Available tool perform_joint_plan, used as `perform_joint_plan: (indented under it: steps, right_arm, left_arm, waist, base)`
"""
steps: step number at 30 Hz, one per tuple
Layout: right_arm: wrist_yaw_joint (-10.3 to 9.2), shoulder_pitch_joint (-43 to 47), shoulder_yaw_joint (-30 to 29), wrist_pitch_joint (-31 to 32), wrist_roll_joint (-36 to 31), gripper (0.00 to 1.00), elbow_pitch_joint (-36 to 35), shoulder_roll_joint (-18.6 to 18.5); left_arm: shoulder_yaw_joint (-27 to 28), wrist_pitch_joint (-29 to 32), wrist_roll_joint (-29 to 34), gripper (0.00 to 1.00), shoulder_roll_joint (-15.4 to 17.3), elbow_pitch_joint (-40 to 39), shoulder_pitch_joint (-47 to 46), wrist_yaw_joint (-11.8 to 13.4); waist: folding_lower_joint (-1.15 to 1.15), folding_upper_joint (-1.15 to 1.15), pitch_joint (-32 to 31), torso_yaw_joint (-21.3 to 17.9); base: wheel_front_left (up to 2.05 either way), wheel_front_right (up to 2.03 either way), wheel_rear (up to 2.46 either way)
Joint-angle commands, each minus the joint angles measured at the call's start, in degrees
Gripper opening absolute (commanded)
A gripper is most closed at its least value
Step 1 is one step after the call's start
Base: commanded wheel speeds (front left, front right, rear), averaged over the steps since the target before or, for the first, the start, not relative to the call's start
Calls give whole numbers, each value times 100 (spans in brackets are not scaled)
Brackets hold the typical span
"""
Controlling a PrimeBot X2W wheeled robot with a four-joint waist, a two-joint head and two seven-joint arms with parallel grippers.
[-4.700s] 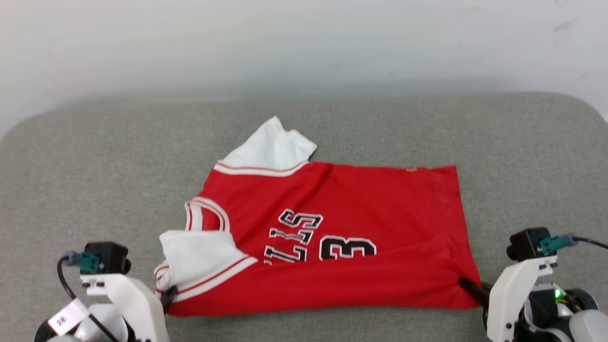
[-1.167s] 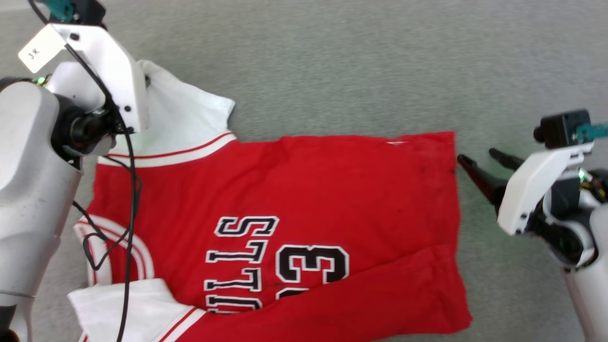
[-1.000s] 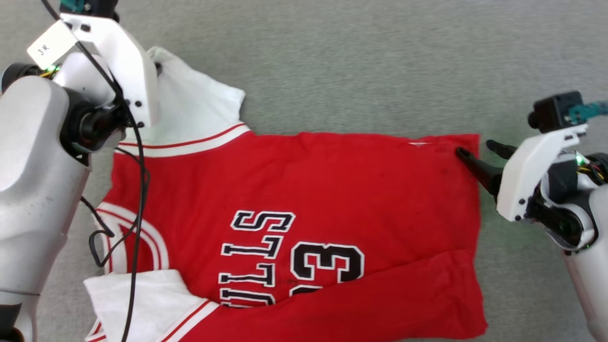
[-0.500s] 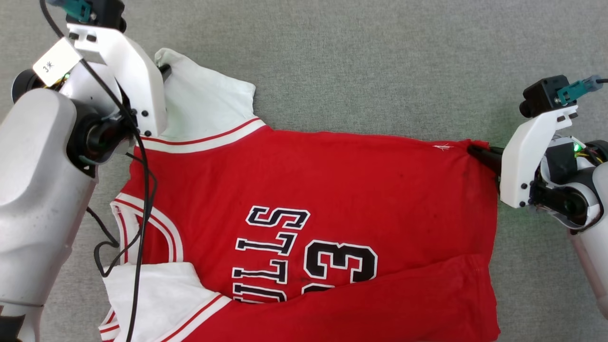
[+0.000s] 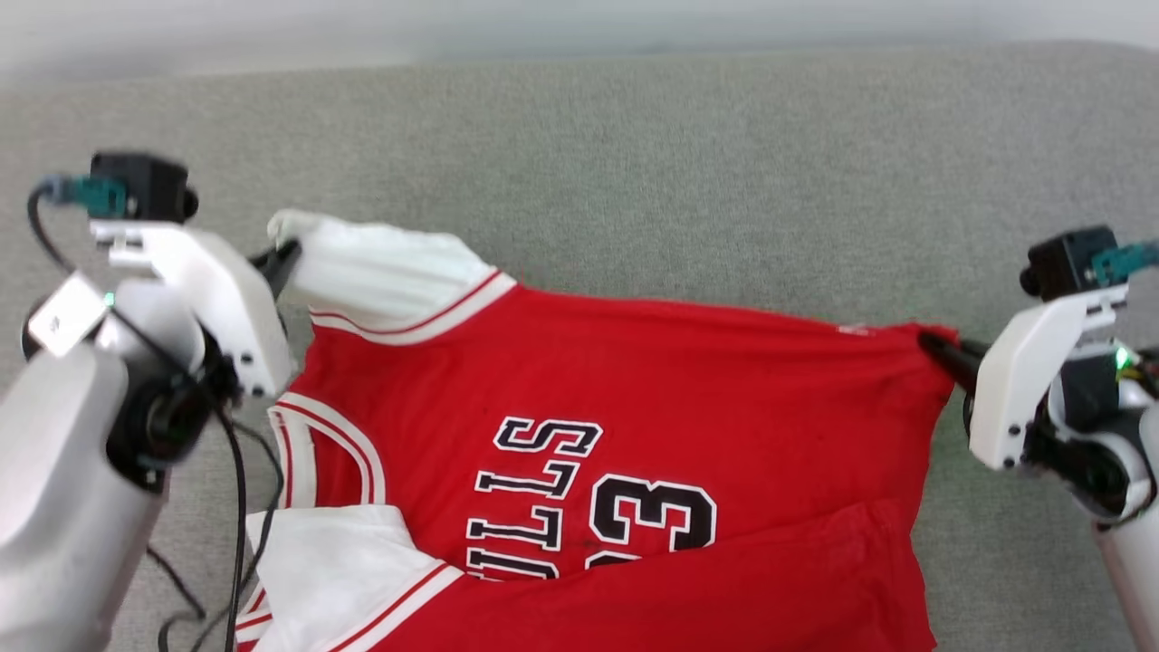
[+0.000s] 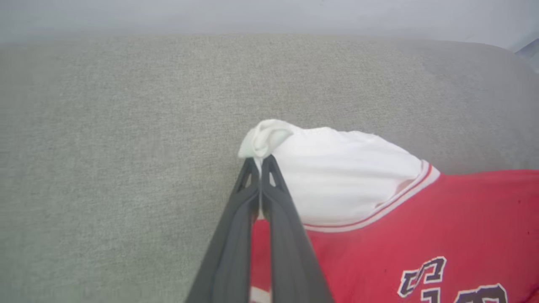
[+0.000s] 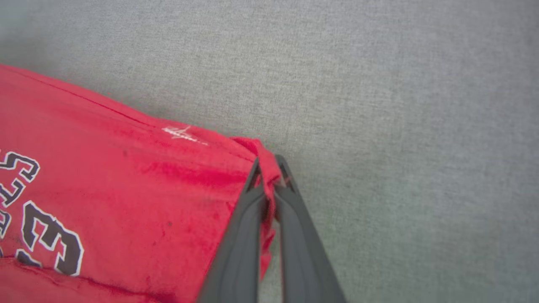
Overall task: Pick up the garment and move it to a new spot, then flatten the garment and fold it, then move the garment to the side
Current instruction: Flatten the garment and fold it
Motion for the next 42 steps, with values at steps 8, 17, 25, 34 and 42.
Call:
perform_joint_plan:
  steps: [8,17,25,34,42]
  right_arm:
    - [-9,1151,-340,135,-198,0,-484,280]
    - [-9,2168,-658,49,-283,0,-628,471]
    - [-8,2695,-780,-116,-301,0,-403,778]
    - [-7,2802,-855,-704,-337,100,-501,961]
    - [-7,3029,-1186,-811,-432,100,-1108,931]
  left_arm:
    - [305,-529,-369,0,142,-790,1706,428]
    - [527,-1047,-721,0,33,-1313,3427,844]
    - [313,-1078,-989,0,-330,-952,4080,793]
    - [164,-1298,-933,100,-610,-462,3832,511]
    - [317,-1993,-446,100,-555,-774,3571,677]
  waist:
    - [0,0,-618,156]
    - [0,0,-861,218]
    - [0,0,-1020,210]
    - [0,0,-1124,176]
    - [0,0,-1355,143]
  base:
    - [0,0,0]
    - [0,0,0]
    - [0,0,0]
    - [0,0,0]
    - [0,0,0]
